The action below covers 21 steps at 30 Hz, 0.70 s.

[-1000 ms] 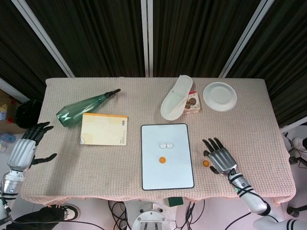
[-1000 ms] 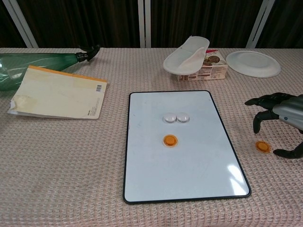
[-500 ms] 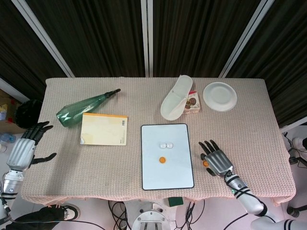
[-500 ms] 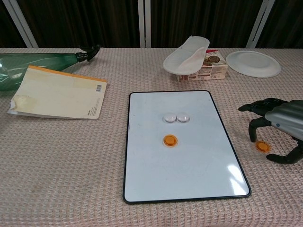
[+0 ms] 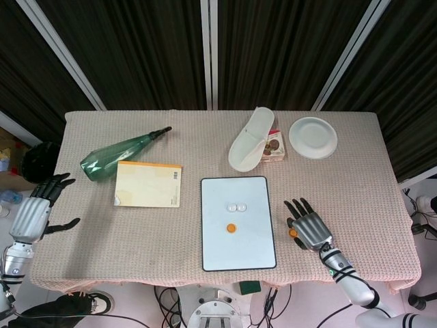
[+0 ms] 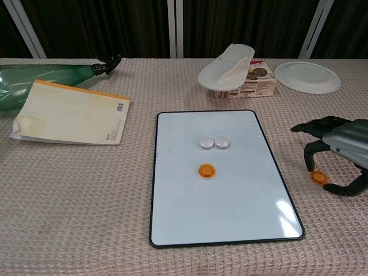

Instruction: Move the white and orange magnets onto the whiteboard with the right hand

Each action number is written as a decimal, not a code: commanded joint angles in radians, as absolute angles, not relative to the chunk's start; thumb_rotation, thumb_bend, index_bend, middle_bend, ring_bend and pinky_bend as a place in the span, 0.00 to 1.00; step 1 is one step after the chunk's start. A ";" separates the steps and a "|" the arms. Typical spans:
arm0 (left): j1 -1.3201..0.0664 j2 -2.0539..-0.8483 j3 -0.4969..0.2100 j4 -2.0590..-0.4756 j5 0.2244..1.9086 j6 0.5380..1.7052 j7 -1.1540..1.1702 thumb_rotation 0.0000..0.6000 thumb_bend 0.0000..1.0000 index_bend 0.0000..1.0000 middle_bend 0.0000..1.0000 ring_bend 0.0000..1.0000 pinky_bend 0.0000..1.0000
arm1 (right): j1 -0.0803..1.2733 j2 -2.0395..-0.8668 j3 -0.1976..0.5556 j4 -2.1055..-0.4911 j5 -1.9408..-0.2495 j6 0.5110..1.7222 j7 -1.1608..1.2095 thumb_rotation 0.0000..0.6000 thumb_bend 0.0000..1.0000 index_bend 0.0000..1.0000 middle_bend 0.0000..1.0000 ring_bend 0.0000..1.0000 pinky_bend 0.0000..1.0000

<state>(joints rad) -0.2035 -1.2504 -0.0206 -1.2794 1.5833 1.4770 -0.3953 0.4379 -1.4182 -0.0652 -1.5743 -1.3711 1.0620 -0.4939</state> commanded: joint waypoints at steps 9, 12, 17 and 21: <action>-0.203 -1.251 -0.019 -1.280 1.582 1.473 -0.393 1.00 0.11 0.17 0.11 0.10 0.15 | 0.435 -1.418 -0.057 -1.576 -1.381 1.069 -0.496 1.00 0.33 0.53 0.00 0.00 0.00; -0.203 -1.252 -0.018 -1.278 1.582 1.473 -0.393 1.00 0.11 0.17 0.11 0.10 0.15 | 0.437 -1.413 -0.048 -1.587 -1.398 1.081 -0.484 1.00 0.33 0.53 0.00 0.00 0.00; -0.203 -1.251 -0.018 -1.279 1.586 1.476 -0.393 1.00 0.11 0.17 0.11 0.10 0.15 | 0.463 -1.414 -0.021 -1.622 -1.420 1.079 -0.501 1.00 0.33 0.53 0.00 0.00 0.00; -0.201 -1.249 -0.018 -1.281 1.586 1.480 -0.392 1.00 0.11 0.17 0.11 0.10 0.15 | 0.505 -1.448 0.009 -1.640 -1.419 1.044 -0.548 1.00 0.33 0.53 0.01 0.00 0.00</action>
<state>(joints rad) -0.2014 -1.2495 -0.0179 -1.2812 1.5861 1.4800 -0.3921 0.4895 -1.4328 -0.0031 -1.6360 -1.4209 1.0592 -0.5322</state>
